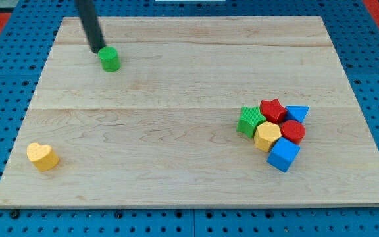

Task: Slide the green circle to the center

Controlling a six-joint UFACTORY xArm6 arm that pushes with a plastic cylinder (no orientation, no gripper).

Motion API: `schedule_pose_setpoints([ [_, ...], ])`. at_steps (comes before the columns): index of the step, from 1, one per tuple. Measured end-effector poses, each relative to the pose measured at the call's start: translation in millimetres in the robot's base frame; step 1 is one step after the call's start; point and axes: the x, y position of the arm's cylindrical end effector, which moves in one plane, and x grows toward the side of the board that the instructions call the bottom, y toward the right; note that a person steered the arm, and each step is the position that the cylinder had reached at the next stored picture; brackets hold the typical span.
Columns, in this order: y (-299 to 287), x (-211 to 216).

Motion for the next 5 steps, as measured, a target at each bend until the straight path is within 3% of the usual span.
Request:
schedule_pose_setpoints([
  [1, 87.4, 48.2],
  [2, 57.7, 8.1],
  [3, -5.2, 11.5],
  [4, 6.9, 62.0],
  [5, 133.8, 67.0],
])
